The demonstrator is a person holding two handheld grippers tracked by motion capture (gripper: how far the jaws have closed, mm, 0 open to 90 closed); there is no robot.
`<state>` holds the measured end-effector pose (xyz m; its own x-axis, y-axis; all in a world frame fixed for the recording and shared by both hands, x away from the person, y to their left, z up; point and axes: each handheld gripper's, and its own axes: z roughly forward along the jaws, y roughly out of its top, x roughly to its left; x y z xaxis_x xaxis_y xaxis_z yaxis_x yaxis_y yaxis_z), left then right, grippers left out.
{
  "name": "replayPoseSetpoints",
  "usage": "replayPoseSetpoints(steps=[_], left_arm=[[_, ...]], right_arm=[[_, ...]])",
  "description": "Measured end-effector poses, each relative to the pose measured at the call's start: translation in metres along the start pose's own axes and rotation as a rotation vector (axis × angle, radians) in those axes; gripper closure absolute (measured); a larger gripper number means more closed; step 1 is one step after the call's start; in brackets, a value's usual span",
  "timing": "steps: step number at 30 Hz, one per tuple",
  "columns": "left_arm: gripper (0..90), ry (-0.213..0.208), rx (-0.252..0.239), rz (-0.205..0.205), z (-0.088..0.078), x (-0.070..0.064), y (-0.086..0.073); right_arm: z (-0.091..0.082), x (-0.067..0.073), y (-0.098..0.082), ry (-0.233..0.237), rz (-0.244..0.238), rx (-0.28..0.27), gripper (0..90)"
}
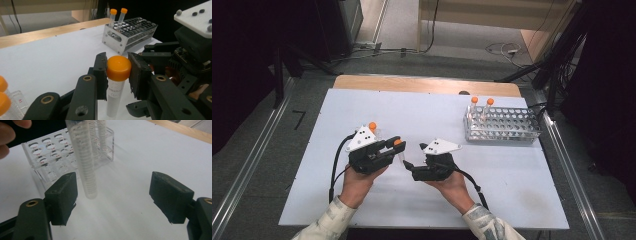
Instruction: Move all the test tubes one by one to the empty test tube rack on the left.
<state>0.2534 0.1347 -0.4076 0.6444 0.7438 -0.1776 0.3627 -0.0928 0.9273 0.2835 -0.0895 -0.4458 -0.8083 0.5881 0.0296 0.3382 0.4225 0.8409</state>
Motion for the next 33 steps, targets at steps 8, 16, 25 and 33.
replayPoseSetpoints(steps=[8, 16, 25, 33], left_arm=[[70.1, 0.02, -0.029, -0.024, -0.014, 0.011, 0.007], [70.1, 0.06, -0.065, -0.057, -0.028, 0.024, 0.012], [70.1, 0.108, -0.056, -0.069, -0.037, 0.041, 0.011], [70.1, 0.148, -0.078, -0.095, -0.05, 0.054, 0.011]], right_arm=[[-0.003, -0.005, -0.003, -0.016, 0.008, 0.003, 21.2], [-0.005, -0.008, -0.003, -0.024, 0.016, -0.001, 21.3], [-0.005, -0.008, -0.003, -0.024, 0.019, -0.002, 21.4], [-0.007, -0.01, -0.004, -0.031, 0.023, -0.004, 21.6]])
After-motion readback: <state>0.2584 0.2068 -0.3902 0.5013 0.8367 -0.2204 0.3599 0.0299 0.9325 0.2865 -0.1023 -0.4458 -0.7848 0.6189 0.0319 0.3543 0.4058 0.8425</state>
